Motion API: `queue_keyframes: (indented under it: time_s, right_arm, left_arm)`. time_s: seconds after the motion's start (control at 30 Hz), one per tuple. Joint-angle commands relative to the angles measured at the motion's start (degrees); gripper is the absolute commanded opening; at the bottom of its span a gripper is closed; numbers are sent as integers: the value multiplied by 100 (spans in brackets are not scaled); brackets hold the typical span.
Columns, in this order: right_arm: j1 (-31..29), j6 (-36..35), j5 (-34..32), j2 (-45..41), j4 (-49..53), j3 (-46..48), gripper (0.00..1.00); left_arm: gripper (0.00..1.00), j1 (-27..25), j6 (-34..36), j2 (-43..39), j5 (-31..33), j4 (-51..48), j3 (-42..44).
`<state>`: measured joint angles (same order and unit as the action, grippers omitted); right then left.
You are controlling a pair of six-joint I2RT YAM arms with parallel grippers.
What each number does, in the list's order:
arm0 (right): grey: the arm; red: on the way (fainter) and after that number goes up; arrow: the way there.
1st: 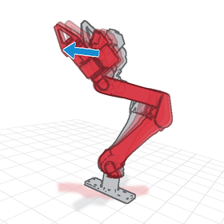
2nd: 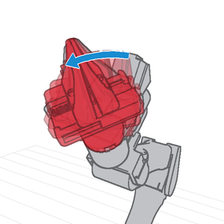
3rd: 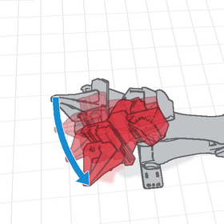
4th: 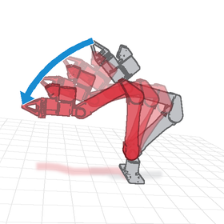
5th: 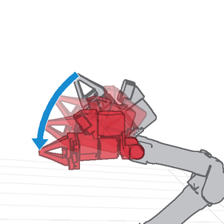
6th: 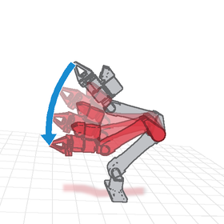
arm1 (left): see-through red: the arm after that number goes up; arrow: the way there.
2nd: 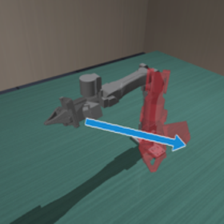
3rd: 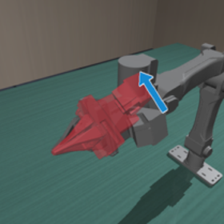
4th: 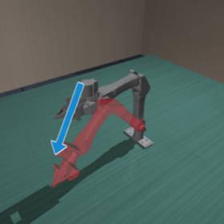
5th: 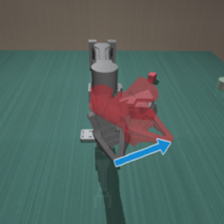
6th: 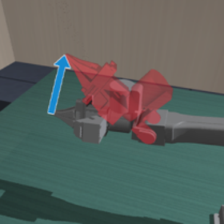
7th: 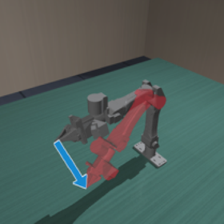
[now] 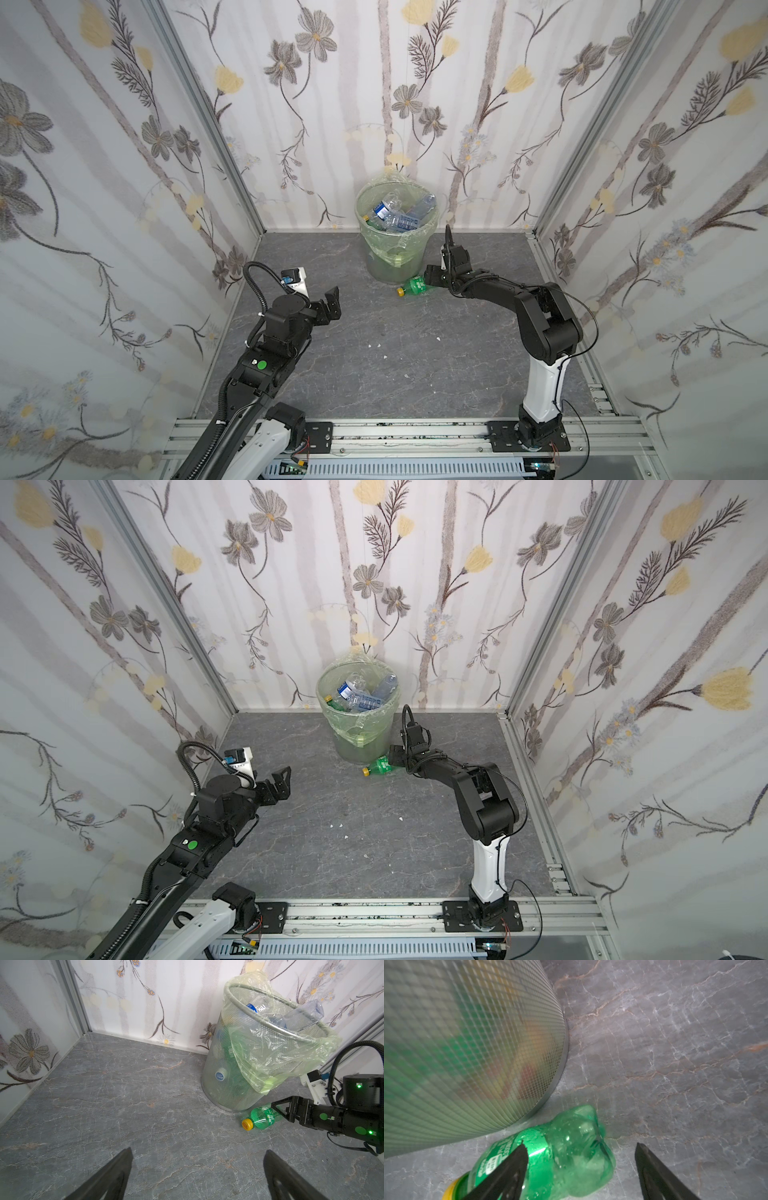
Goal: Throw the plastic bottles in the bin
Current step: 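Lower the right gripper onto the green Sprite bottle and close it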
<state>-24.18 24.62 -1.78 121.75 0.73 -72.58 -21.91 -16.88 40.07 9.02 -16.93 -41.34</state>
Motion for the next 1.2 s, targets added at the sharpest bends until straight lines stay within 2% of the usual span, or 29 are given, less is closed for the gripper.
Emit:
queue_keyframes:
  time_s: [0.0,0.27,0.5,0.6,0.77,0.93,1.17]
  right_arm:
    - [-25,-282,-58,-115,343,163,80]
    - [-117,-831,396,-933,547,992,77]
    - [-347,-1884,1022,-1805,802,1282,78]
    - [-550,-2198,1374,-1743,918,1123,80]
    - [-1104,-2341,1492,-1259,1022,854,83]
    - [-1404,-2169,1533,-785,979,686,80]
    - [-1623,-2044,1392,-543,1119,661,75]
  left_arm:
    - [100,7,19,33,56,164,3]
    - [100,11,27,-26,74,164,12]
    - [100,9,2,86,56,172,12]
    - [100,11,-24,106,39,190,13]
    - [100,4,-43,5,47,190,36]
    - [100,9,-45,-104,65,187,102]
    - [100,11,-40,-75,57,194,100]
